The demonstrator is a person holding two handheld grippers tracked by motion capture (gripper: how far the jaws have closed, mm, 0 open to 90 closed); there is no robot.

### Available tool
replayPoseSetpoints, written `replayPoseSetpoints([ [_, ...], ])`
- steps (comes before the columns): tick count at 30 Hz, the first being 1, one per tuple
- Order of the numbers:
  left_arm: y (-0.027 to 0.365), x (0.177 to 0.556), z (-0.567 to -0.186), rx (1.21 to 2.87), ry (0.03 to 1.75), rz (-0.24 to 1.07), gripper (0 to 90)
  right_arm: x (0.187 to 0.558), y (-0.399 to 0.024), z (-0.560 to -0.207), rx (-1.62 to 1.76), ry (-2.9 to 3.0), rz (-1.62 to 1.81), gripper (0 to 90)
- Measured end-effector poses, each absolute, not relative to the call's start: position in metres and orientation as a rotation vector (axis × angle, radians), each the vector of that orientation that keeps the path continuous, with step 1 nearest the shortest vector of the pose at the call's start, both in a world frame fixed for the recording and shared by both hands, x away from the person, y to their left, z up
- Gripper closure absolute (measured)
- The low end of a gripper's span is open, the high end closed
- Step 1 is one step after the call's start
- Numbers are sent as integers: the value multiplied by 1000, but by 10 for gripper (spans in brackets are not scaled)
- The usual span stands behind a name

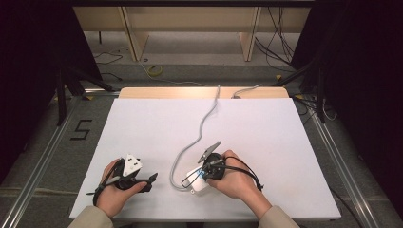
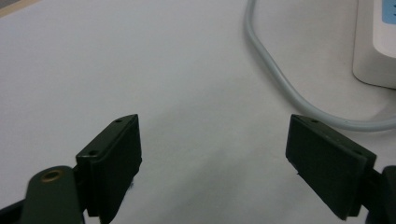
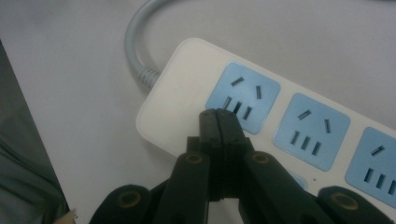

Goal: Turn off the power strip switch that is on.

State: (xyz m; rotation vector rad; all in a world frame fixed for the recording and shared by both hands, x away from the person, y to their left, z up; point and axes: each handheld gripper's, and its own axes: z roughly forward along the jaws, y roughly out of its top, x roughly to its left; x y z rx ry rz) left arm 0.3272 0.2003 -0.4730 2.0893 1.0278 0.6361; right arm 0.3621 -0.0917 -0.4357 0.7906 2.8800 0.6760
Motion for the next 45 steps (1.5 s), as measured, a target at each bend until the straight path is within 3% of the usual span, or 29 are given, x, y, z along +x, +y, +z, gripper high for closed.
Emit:
replayPoseSetpoints([
  [45, 202, 327, -473, 2085, 1040, 634, 179, 369, -161, -422, 953, 2694, 742, 886],
])
